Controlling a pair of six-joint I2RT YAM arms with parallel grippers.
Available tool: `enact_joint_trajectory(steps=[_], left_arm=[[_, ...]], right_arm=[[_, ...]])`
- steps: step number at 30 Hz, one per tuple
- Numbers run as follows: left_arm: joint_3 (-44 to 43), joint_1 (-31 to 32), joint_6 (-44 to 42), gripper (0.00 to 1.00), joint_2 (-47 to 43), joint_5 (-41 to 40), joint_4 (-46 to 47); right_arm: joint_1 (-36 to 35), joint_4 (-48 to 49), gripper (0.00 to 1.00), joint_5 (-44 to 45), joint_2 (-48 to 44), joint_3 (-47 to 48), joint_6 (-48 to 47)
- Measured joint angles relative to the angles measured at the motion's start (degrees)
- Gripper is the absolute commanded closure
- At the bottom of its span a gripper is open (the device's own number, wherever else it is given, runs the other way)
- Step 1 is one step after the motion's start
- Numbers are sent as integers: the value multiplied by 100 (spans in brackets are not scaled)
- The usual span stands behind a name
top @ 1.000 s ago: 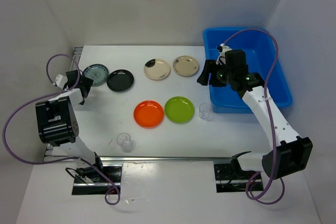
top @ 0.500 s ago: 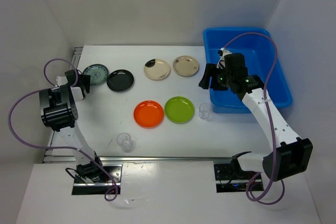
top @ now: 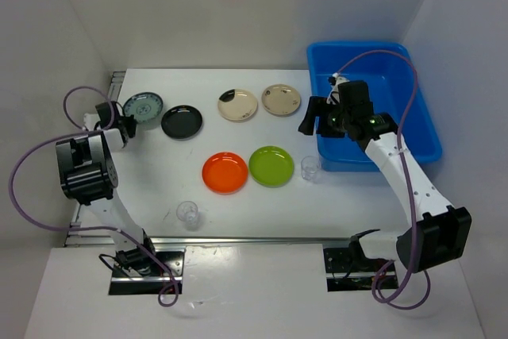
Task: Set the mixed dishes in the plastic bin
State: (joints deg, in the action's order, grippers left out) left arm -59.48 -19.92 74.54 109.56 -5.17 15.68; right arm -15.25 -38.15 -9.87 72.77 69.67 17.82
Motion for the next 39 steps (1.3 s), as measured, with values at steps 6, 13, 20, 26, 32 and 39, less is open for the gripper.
enact_joint_trajectory(steps=[6,13,20,26,32,39], left_arm=[[-529,59,-380,100,-1032,647,-334],[-354,1652,-741,100,-2133,1381,-533],[328,2898,-990,100,-2420,1650,-1130],[439,3355,-949,100,-2747,1591,-1318],[444,4113,-772,100,-2997,1613,-1305],[457,4306,-662,100,-2997,1580,-1314]], right_arm=[[0,525,25,-885,822,74,96],[0,815,35,-1541,1759,986,201],[-28,1318,34,-1971,1808,1615,251],[-223,1405,34,-2092,1864,1572,299],[-365,1480,36,-2140,2061,1484,387],[-363,1502,70,-2129,2201,1460,448]])
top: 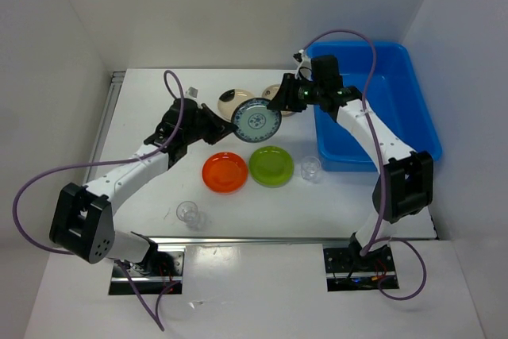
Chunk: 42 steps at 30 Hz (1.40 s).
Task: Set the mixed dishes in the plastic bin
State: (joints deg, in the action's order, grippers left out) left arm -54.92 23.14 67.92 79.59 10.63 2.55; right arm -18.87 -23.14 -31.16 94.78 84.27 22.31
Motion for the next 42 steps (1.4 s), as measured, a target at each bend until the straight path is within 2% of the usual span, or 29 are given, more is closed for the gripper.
enact_joint_trajectory(steps=[1,4,6,7,8,9,10,11,12,13,19,21,25,29,31,36,42], left_arm=[[0,4,9,100,-2,-2,-9],[0,-9,9,100,-72,-33,-9],[0,-9,4,100,-105,-85,-46],[0,-9,2,94,-105,-98,-59],[0,-9,2,94,-103,-114,-76],[0,-7,2,66,-103,-133,-83],[0,-7,-2,51,-103,-138,-79],[-13,-7,-13,19,-79,-146,-44],[-33,-4,0,19,-55,-144,-2],[-96,-2,-55,0,13,-149,35],[-769,-2,-319,0,520,-190,164],[-837,-52,-442,0,529,-203,142],[-789,-365,-671,0,483,-286,63],[-557,-474,-756,0,299,-341,-4],[-354,-490,-802,0,181,-352,-13],[-127,-518,-822,0,120,-402,-105],[-15,-540,-933,0,109,-455,-129]], right_arm=[[2,0,85,46,11,0,20],[44,4,99,101,116,0,37],[44,4,99,94,197,0,31],[44,0,99,87,225,0,37],[44,-7,99,85,232,0,37],[44,-11,99,83,234,2,37],[44,-9,99,87,234,4,37],[44,-20,99,103,234,15,39],[39,-35,99,131,234,17,37],[31,-94,99,210,234,31,33],[90,-549,99,776,232,417,-7],[306,-787,99,1104,229,717,-15],[1606,-966,99,1773,201,1032,72],[3344,-1086,99,2258,280,990,262],[3814,-1119,99,2516,348,977,363],[3939,-1102,99,2804,638,977,529],[3908,-1121,99,3294,1445,979,726]])
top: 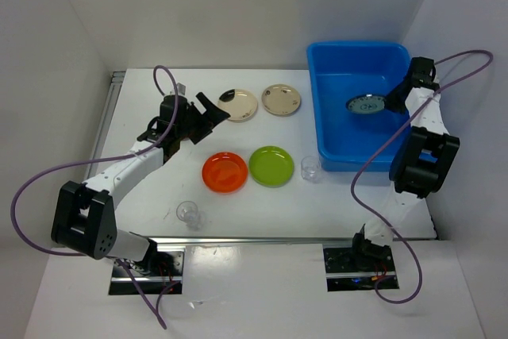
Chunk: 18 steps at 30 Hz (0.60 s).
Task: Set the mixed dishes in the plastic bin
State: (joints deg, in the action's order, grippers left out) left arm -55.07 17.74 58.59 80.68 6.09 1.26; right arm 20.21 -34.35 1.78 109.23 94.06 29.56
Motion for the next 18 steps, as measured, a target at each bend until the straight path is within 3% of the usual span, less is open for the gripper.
enact_joint_trajectory(steps=[11,18], left_arm=[[0,0,-22,0,0,-33,0],[0,0,-22,0,0,-42,-15]], right_arm=[[-1047,-310,99,612,1464,1252,48],[-1213,-586,96,809,2319,2559,44]])
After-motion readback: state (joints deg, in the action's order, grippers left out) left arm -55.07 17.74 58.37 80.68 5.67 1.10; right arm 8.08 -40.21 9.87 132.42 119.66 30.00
